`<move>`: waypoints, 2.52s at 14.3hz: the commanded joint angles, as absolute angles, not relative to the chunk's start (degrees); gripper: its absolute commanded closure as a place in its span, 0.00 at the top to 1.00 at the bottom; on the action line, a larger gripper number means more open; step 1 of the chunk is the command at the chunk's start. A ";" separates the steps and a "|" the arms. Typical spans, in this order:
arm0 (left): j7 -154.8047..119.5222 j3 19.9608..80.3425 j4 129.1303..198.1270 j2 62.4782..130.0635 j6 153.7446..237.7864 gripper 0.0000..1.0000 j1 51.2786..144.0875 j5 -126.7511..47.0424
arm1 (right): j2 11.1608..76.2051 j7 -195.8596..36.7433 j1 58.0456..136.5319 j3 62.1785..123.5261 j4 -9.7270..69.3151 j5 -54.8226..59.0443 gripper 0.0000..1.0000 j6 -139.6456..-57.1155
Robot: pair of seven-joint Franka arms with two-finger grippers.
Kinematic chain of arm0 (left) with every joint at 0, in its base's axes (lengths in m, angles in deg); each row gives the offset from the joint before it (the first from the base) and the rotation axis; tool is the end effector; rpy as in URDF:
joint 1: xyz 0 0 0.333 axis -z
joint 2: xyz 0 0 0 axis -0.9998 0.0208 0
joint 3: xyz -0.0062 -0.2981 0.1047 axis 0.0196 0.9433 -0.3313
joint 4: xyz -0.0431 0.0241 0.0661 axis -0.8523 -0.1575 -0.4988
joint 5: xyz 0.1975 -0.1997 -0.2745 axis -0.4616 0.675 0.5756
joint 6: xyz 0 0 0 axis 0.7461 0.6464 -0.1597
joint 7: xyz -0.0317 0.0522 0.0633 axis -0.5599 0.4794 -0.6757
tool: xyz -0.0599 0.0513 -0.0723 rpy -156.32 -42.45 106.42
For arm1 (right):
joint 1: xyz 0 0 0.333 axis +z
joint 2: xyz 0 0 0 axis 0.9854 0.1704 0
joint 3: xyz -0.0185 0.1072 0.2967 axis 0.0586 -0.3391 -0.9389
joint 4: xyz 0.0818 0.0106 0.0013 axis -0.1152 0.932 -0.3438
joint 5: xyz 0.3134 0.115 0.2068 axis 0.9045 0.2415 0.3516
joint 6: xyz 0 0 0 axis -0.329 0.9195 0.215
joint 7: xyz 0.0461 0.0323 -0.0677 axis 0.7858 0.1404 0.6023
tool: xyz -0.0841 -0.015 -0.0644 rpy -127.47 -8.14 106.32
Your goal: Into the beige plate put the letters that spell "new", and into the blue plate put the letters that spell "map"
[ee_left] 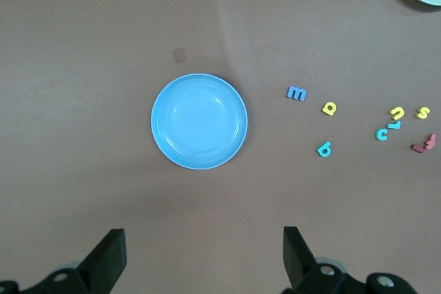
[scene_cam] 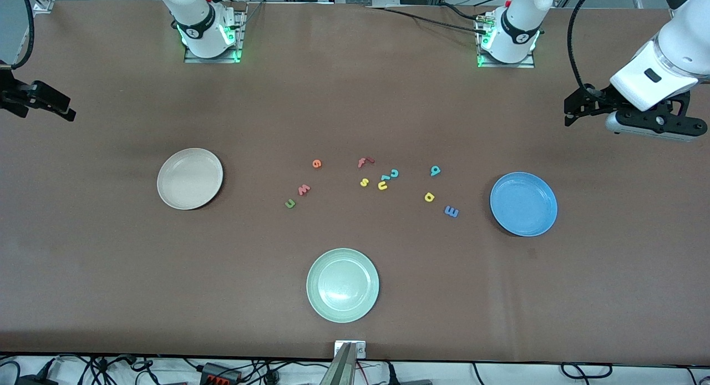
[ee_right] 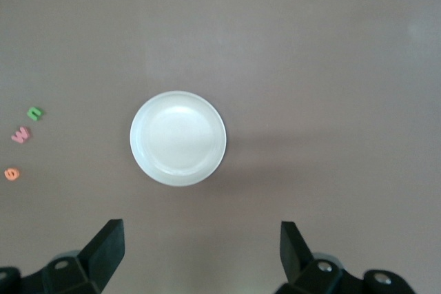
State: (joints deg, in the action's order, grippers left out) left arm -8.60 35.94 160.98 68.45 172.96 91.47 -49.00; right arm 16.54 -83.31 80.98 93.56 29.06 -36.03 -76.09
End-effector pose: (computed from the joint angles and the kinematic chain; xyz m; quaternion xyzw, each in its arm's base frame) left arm 0.5428 -0.0640 0.5949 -0.9967 0.0809 0.0052 0.0029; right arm 0.5346 -0.0540 0.5969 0.9993 -0.0348 -0.0124 0.0065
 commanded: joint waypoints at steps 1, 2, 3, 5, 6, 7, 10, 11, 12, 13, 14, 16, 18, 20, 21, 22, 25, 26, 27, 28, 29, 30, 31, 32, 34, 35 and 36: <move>-7.94 36.04 159.10 69.24 171.59 1.00 91.71 -50.16 | 16.09 -82.30 80.63 93.38 29.91 -36.76 1.00 -75.31; -7.94 36.13 159.10 69.24 171.59 1.00 91.71 -50.16 | 16.09 -82.30 80.63 93.47 29.83 -36.76 1.00 -75.48; -8.46 36.05 159.10 69.33 171.59 1.00 91.71 -50.08 | 16.00 -82.30 80.63 93.38 29.82 -36.76 1.00 -75.57; -8.64 36.04 159.10 69.42 171.42 1.00 91.71 -50.08 | 16.26 -82.30 80.63 93.38 29.82 -36.76 1.00 -75.92; -8.55 35.96 159.10 69.51 171.50 1.00 91.71 -50.08 | 16.87 -82.30 80.72 93.38 29.82 -36.76 1.00 -75.92; -8.47 35.96 159.10 69.59 171.50 1.00 91.71 -50.08 | 17.58 -82.30 80.89 93.38 29.91 -36.76 1.00 -75.84; -8.64 36.04 159.01 69.95 171.94 1.00 91.88 -50.16 | 22.31 -82.48 83.08 93.12 29.91 -36.76 1.00 -76.19; -8.73 36.04 159.10 70.21 171.94 1.00 91.88 -49.56 | 24.59 -82.65 84.66 93.12 29.91 -36.76 1.00 -76.62; -8.73 36.04 159.10 70.64 171.94 1.00 91.80 -49.46 | 26.88 -82.74 86.33 93.12 29.91 -36.76 1.00 -77.50; -8.56 36.04 159.01 71.61 171.59 1.00 91.88 -49.37 | 29.25 -82.83 88.43 93.12 29.91 -36.76 1.00 -77.94; -8.73 36.04 158.84 72.49 171.68 1.00 91.97 -49.37 | 31.45 -83.18 90.98 93.12 29.91 -36.67 1.00 -78.21; -9.86 36.04 158.40 76.95 172.81 1.00 92.67 -49.03 | 34.79 -83.45 95.29 93.12 29.91 -36.06 1.00 -80.39; -22.10 36.04 158.22 80.48 178.77 1.00 93.64 -48.06 | 38.05 -83.62 98.72 93.03 29.83 -35.70 1.00 -84.34; -37.22 36.04 158.05 84.25 180.90 1.00 94.52 -47.80 | 41.38 -83.80 100.66 93.03 29.82 -32.82 1.00 -88.73; -43.30 36.04 158.05 85.84 182.47 1.00 94.87 -47.70 | 42.88 -83.80 101.63 93.03 29.74 -31.58 1.00 -90.67; -49.54 36.22 158.13 87.86 184.14 1.00 95.74 -47.62 | 44.46 -83.80 103.11 93.03 29.65 -31.31 1.00 -92.95; -66.51 36.75 158.92 93.66 190.81 1.00 98.64 -45.95 | 48.42 -83.89 106.55 93.03 29.21 -31.13 1.00 -97.88; -71.96 36.75 159.54 95.50 194.23 1.00 99.96 -46.03 | 50.26 -83.89 107.51 93.03 29.21 -31.13 1.00 -101.12; -76.01 36.66 160.15 97.61 197.40 1.00 101.10 -46.03 | 51.67 -84.23 108.92 93.12 29.12 -31.13 1.00 -103.67; -78.49 36.66 160.68 99.20 199.78 1.00 101.90 -46.29 | 52.81 -85.72 110.41 93.12 29.12 -31.39 1.00 -106.22; -80.17 36.66 161.03 101.21 201.11 1.00 102.08 -46.30 | 54.04 -86.17 111.12 93.12 29.12 -31.66 1.00 -109.20; -81.40 36.75 161.12 102.28 200.43 1.00 101.99 -46.30 | 55.45 -86.17 111.48 93.12 29.03 -31.83 1.00 -111.93; -83.24 36.66 160.86 102.90 198.59 1.00 101.99 -46.30 | 56.51 -86.17 111.91 93.12 29.03 -31.83 1.00 -114.05; -84.48 36.66 159.73 104.04 198.31 1.00 101.47 -45.86 | 57.39 -86.00 112.27 93.12 29.03 -31.83 1.00 -115.55; -83.62 36.66 155.95 105.80 197.96 1.00 100.76 -46.38 | 59.06 -85.39 112.88 93.12 28.68 -31.83 0.88 -117.49; -82.48 36.66 156.02 106.33 198.04 1.00 101.11 -46.47 | 59.59 -85.21 112.97 93.12 28.60 -32.01 0.80 -118.11; -83.17 36.66 156.20 107.64 198.39 1.00 101.37 -46.65 | 59.85 -85.21 112.97 93.12 28.42 -32.10 0.74 -118.89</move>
